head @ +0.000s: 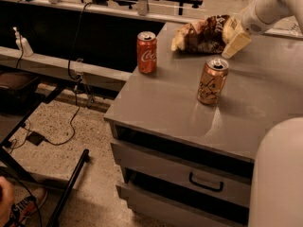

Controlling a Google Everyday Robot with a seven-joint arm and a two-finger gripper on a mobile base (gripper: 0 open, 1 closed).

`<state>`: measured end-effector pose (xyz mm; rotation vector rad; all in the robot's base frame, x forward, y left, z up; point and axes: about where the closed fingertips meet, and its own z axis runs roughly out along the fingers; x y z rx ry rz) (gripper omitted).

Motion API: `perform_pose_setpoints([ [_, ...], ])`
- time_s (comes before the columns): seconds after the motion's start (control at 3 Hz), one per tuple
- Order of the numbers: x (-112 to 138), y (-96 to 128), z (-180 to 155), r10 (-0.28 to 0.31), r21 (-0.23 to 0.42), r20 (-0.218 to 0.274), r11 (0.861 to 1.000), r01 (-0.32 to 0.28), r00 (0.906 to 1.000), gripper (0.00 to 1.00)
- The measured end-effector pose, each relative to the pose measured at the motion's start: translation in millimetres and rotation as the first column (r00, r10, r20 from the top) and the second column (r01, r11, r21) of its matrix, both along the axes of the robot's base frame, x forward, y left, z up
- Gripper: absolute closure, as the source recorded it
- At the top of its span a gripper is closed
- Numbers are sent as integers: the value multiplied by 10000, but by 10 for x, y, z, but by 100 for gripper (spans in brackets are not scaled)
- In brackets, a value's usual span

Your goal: Move brown chip bag near orange can

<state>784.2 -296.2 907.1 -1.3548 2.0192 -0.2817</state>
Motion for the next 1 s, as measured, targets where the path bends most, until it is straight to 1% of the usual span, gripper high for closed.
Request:
perform_pose_setpoints([
  [0.33, 20, 68, -96, -178, 394, -186, 9991, 185, 9997, 38],
  [0.67, 1, 142, -195, -334, 840, -620, 9957, 386, 9975, 62],
  [1.0, -46, 217, -197, -239, 810, -948, 9962, 317, 9952, 84],
])
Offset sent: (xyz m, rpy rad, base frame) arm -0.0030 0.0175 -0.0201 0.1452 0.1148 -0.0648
